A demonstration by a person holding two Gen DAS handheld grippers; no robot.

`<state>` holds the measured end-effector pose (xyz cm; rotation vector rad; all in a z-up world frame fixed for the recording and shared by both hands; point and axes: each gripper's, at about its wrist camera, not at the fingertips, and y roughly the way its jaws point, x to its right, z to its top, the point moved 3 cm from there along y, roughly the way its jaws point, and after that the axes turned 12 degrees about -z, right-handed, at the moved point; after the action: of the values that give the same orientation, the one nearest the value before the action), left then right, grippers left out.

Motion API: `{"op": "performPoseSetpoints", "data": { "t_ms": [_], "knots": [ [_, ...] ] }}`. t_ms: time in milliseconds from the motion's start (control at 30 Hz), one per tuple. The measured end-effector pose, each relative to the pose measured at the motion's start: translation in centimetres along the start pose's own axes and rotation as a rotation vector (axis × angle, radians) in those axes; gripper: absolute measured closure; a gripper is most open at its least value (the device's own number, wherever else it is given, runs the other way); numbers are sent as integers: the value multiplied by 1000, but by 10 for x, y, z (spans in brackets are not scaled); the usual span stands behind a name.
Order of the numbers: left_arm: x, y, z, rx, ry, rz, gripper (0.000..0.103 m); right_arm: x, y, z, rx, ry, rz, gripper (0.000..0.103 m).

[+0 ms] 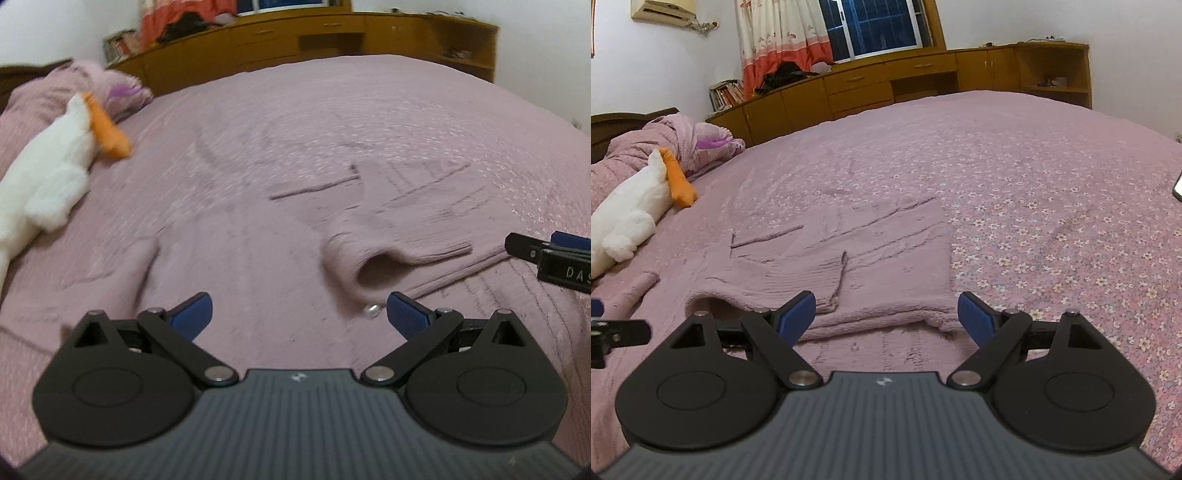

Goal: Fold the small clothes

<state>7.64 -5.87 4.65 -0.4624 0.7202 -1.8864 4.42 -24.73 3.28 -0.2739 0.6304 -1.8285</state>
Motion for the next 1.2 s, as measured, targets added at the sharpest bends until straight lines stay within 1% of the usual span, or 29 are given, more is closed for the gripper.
{"op": "performPoseSetpoints", "data": {
  "t_ms": [100,200,233,300,367,433,567,600,633,767,900,967,1000,1033,1100,1200],
  "knots": [
    [13,16,6,-7,39,-2,1,0,3,-3,8,-10,-1,14],
    [23,31,11,1,100,7,1,1,8,-8,5,-11,-3,14],
    [26,36,13,3,127,9,2,2,10,-9,2,-8,-4,14],
    [33,45,14,-5,184,6,8,4,15,-11,-5,1,-3,14],
    [38,55,14,-16,233,4,9,6,19,-15,-12,10,-6,14],
    [42,65,14,-28,273,10,14,7,22,-18,-18,13,-12,14],
    [48,76,12,-21,300,8,18,9,28,-24,-28,11,-14,14],
    [50,78,12,-20,309,0,22,10,29,-26,-29,8,-13,14],
    [52,81,11,-21,322,-7,23,10,30,-27,-26,3,-14,14],
    [64,89,11,-9,385,-13,24,9,33,-30,-19,-13,-22,14],
    [67,98,13,4,398,-34,24,12,37,-31,-16,-4,-17,14],
    [67,101,14,12,399,-50,38,11,38,-32,-14,-3,-15,14],
    [66,101,14,9,397,-67,59,12,39,-32,-12,-4,-15,14],
    [65,101,15,5,388,-83,75,13,39,-33,-11,-4,-14,14],
    [61,97,19,22,343,-111,82,14,40,-33,-8,-4,-13,14],
    [52,85,27,67,266,-132,84,15,41,-34,-5,-4,-12,14]
  ]
}}
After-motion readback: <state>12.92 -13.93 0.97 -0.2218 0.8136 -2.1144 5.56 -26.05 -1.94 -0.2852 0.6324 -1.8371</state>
